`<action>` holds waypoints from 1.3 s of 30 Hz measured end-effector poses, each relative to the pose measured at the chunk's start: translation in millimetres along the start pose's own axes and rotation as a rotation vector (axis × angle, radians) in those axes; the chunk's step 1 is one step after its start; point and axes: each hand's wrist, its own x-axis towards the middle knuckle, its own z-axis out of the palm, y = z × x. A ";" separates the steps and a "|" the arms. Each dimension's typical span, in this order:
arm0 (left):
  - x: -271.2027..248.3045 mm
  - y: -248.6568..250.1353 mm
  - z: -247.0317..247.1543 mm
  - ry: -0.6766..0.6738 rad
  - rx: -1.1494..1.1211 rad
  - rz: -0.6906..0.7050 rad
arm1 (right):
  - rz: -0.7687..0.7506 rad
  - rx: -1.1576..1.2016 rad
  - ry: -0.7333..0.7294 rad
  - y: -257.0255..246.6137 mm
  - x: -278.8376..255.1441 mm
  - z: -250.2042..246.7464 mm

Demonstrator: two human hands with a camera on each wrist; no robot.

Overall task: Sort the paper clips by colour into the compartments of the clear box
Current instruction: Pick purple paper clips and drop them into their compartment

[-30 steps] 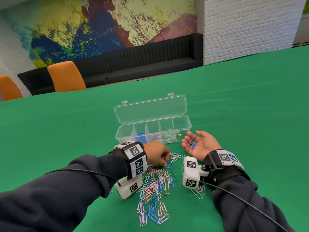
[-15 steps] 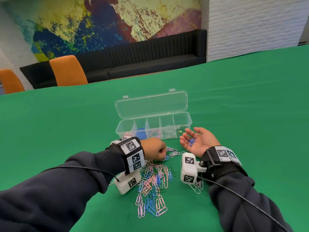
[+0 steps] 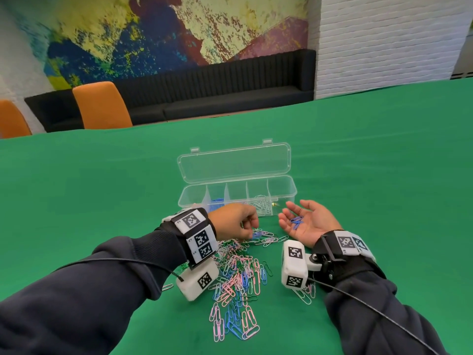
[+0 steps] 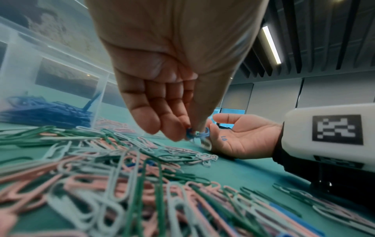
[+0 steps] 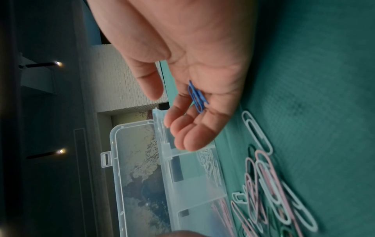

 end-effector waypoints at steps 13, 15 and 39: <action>7.8 7.0 -5.4 0.205 -0.233 0.064 | 0.030 -0.051 -0.047 1.0 -0.9 4.9; 13.8 15.1 -7.5 0.292 -0.348 0.091 | 0.048 -0.059 -0.071 3.5 -1.1 6.2; -9.2 12.1 24.2 -0.250 0.417 0.233 | -0.069 0.100 -0.073 -4.8 1.5 0.3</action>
